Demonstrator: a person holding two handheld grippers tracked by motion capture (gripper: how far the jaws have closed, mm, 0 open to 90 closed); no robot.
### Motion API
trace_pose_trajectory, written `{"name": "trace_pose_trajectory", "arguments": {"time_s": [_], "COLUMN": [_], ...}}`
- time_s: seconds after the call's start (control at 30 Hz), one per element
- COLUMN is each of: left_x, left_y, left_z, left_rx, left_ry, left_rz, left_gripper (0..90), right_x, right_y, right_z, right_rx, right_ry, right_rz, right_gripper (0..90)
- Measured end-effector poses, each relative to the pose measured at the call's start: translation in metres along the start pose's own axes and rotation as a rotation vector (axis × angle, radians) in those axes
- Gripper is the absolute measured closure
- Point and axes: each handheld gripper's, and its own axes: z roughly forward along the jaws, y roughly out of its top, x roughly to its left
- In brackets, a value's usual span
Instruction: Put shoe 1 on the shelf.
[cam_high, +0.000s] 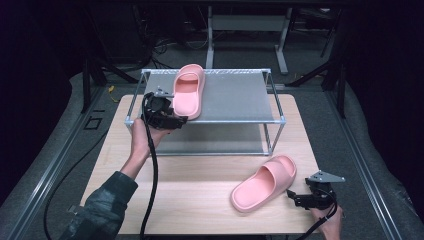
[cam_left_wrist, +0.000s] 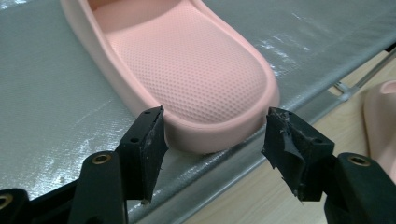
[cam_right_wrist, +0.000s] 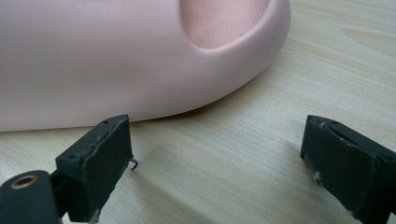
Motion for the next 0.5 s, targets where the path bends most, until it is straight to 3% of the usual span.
{"name": "trace_pose_trajectory", "arguments": {"time_s": [0.17, 0.27, 0.5], "left_x": [-0.003, -0.005, -0.005], "left_y": [-0.006, -0.012, -0.038], "left_z": [-0.011, -0.019, -0.037], "left_rx": [-0.003, -0.001, -0.013], "left_ry": [0.012, 0.038, 0.064], "left_rz": [0.021, 0.064, 0.087], "left_gripper": [22.6, 18.2, 14.9], "right_x": [0.000, 0.000, -0.001], "right_y": [0.000, 0.000, 0.000], "right_z": [0.000, 0.000, -0.001], "right_rx": [-0.001, -0.002, -0.006], "right_ry": [0.008, 0.005, 0.001], "right_rz": [0.004, 0.006, 0.006], "right_gripper": [8.5, 8.6, 9.3]}}
